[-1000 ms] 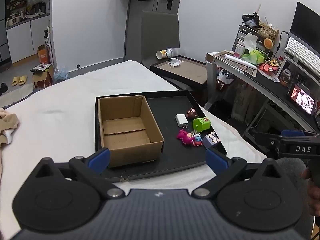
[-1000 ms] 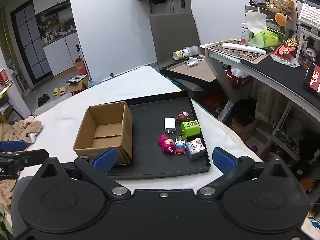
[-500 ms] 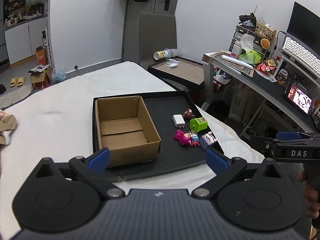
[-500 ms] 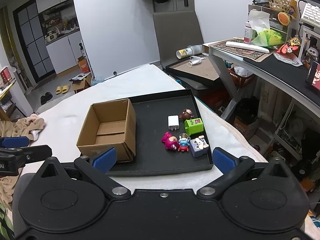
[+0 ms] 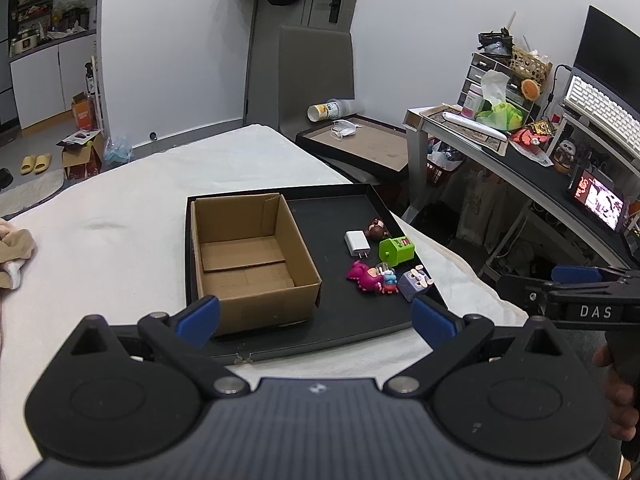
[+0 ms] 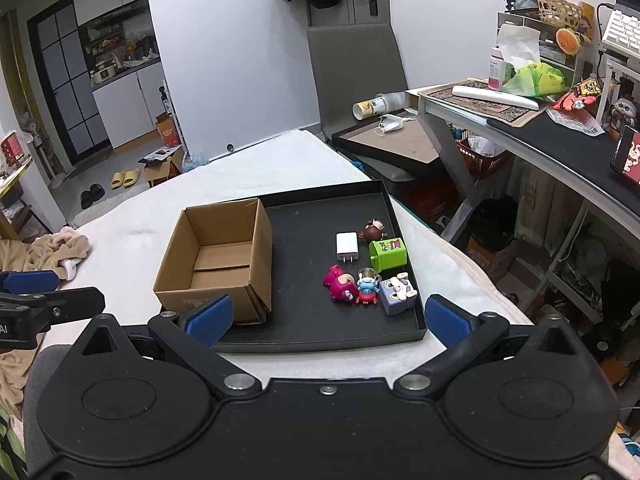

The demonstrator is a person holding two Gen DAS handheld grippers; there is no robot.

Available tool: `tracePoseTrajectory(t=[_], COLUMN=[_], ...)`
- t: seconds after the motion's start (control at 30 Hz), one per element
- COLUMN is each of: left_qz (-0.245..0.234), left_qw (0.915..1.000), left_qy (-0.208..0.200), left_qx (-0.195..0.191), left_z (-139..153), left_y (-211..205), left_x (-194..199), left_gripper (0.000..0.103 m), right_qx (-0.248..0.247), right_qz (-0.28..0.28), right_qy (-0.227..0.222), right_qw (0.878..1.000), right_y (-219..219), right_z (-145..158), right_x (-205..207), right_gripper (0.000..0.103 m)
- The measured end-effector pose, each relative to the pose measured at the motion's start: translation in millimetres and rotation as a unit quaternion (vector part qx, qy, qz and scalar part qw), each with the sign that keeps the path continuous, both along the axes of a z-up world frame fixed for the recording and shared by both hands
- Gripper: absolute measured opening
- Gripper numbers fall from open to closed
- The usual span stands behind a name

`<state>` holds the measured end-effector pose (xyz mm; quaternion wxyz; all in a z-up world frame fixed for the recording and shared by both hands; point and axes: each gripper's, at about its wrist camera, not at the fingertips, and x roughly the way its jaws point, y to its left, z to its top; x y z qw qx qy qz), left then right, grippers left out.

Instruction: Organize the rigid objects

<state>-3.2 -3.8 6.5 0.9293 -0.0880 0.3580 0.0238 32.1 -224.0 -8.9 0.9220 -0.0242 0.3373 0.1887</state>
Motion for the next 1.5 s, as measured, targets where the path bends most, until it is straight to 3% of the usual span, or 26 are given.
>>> tracePoseTrajectory(t=[1.5], left_qz=[0.01], left_qw=[0.9999], left_qy=[0.0], left_qx=[-0.007], left_z=[-8.0], left_y=[5.7], left_x=[6.0], left_gripper=[0.101], right_qx=[0.003], right_qz=[-0.023], right_qy=[-0.004], right_qw=[1.0], right_y=[-9.7], right_z=[-7.8], right_x=[7.7], right_gripper=[0.103])
